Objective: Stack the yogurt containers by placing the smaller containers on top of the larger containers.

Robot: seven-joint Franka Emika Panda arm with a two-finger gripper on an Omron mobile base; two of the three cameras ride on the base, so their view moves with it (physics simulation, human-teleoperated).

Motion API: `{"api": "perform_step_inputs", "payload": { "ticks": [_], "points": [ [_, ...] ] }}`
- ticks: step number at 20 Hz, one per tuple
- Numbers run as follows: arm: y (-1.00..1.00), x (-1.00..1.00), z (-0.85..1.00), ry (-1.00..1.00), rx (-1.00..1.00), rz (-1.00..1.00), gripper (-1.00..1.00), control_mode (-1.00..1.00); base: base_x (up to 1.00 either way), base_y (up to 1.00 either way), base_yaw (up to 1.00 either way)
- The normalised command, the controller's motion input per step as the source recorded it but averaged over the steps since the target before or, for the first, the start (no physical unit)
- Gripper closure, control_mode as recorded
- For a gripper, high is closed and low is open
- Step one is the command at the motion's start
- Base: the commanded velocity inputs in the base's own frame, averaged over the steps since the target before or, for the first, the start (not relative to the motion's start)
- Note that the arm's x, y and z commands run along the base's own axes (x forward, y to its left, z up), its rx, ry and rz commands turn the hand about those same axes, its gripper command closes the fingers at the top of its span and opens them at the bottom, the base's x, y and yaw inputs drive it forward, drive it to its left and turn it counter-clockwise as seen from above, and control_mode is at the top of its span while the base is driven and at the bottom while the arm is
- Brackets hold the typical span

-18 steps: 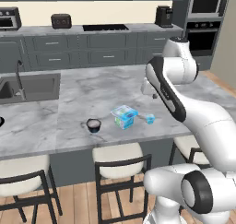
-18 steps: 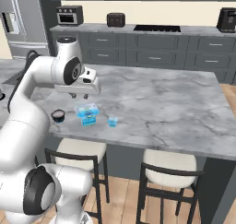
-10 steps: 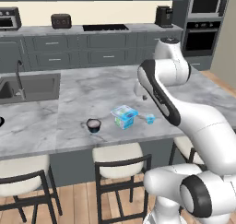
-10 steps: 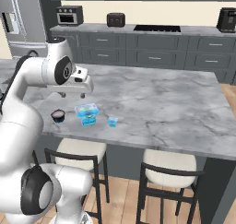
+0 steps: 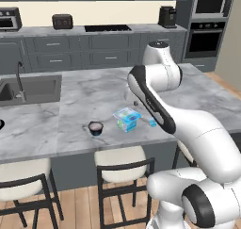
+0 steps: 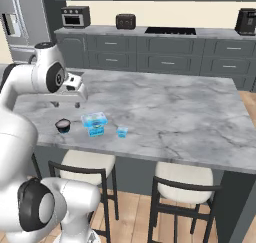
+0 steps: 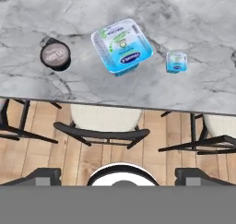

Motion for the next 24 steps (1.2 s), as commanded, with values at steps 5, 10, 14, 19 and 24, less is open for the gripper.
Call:
{"api": "perform_step_inputs", "payload": {
  "ticks": [5, 10, 14, 19, 24],
  "points": [
    [0.51, -0.03, -0.13, 0.02, -0.05, 0.01, -1.00, -1.00, 0.00, 0.00, 0.00],
    [0.36, -0.31, -0.23, 0.00, -0.10, 0.04, -1.00, -1.00, 0.00, 0.00, 0.00],
    [0.19, -0.41, -0.39, 0.00, -0.13, 0.09, -1.00, -1.00, 0.00, 0.00, 0.00],
    [0.28, -0.08, -0.40, 0.01, -0.20, 0.07, -1.00, -1.00, 0.00, 0.00, 0.00],
    [0.39, 0.17, -0.33, 0.05, -0.19, 0.04, -1.00, -1.00, 0.00, 0.00, 0.00]
  ]
}}
